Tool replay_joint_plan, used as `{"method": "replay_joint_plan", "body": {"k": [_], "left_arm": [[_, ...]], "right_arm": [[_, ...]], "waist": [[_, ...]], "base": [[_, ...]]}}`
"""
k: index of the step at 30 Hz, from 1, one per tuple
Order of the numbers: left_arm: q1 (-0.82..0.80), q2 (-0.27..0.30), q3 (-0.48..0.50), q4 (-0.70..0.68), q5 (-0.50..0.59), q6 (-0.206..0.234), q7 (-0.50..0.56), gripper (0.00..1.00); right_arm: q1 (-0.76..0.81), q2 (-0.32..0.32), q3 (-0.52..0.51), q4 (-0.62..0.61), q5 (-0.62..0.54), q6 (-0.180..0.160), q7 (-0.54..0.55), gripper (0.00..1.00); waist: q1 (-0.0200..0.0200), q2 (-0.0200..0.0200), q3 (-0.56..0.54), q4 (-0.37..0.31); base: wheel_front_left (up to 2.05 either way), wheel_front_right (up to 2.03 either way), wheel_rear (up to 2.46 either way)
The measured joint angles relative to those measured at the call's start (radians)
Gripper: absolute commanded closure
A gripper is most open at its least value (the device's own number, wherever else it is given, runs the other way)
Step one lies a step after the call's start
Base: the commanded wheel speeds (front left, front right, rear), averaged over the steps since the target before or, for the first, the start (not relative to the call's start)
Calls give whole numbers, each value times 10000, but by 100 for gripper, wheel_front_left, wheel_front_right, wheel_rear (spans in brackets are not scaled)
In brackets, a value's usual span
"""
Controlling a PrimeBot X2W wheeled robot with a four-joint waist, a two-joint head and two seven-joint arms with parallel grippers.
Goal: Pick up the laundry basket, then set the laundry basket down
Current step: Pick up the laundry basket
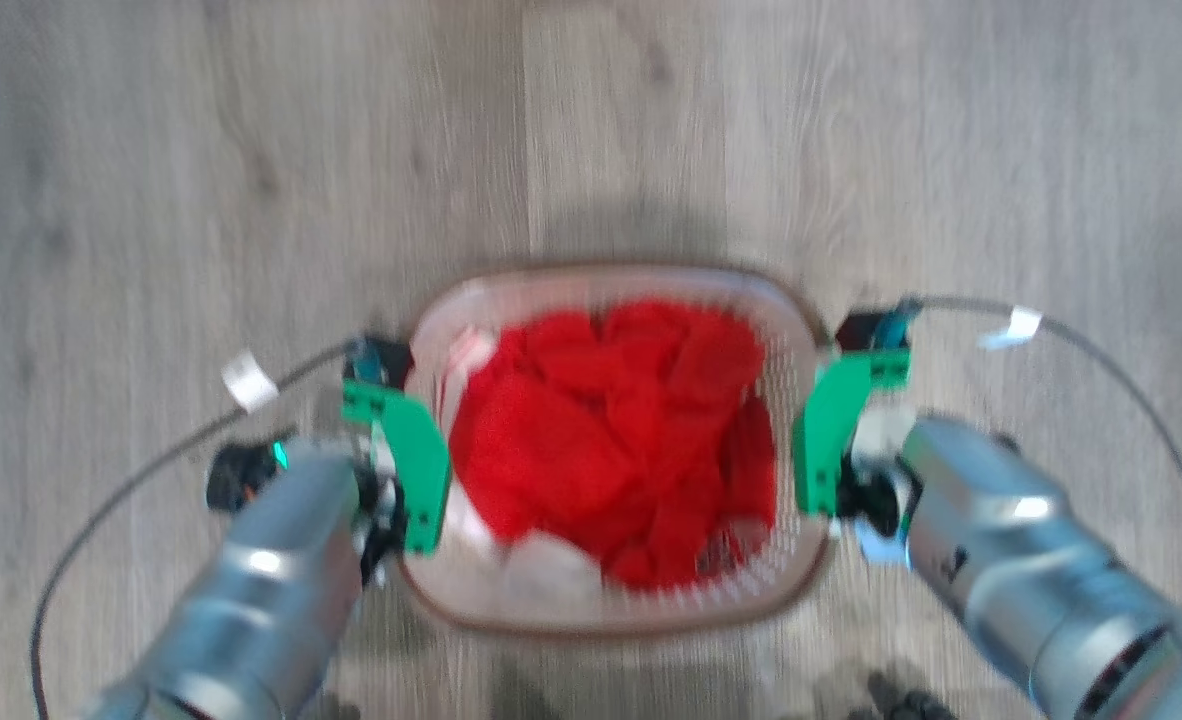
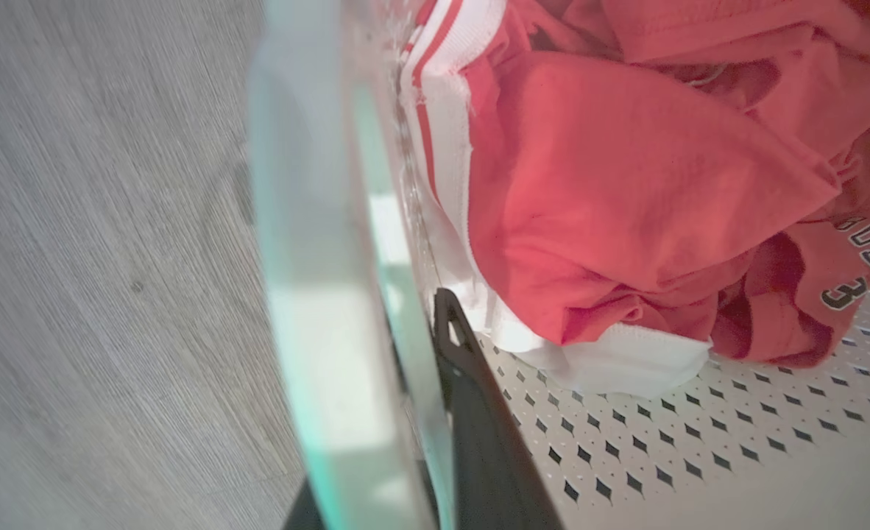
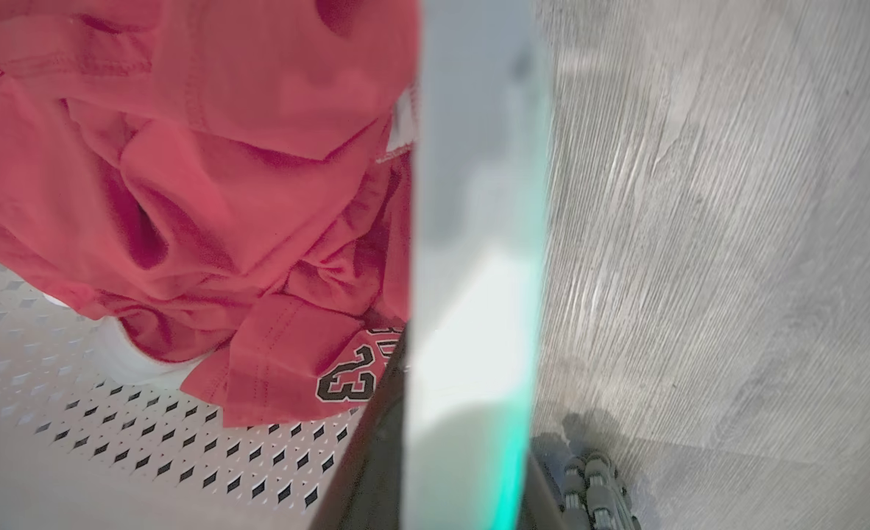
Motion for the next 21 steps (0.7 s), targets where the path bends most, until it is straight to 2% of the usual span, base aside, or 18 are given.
{"method": "replay_joint_plan", "body": {"k": [10, 21], "left_arm": [[1731, 169, -830, -368, -989, 2, 1043, 100], [2647, 685, -1889, -1267, -2146, 8, 2044, 100]], "right_arm": [[1688, 2, 619, -265, 366, 0, 771, 100], [2462, -128, 1024, -493, 865, 0, 1432, 100]], "waist": [[0, 1, -2536, -22], [0, 1, -4966, -9]], "base": [[0, 0, 0], [0, 0, 0]]}}
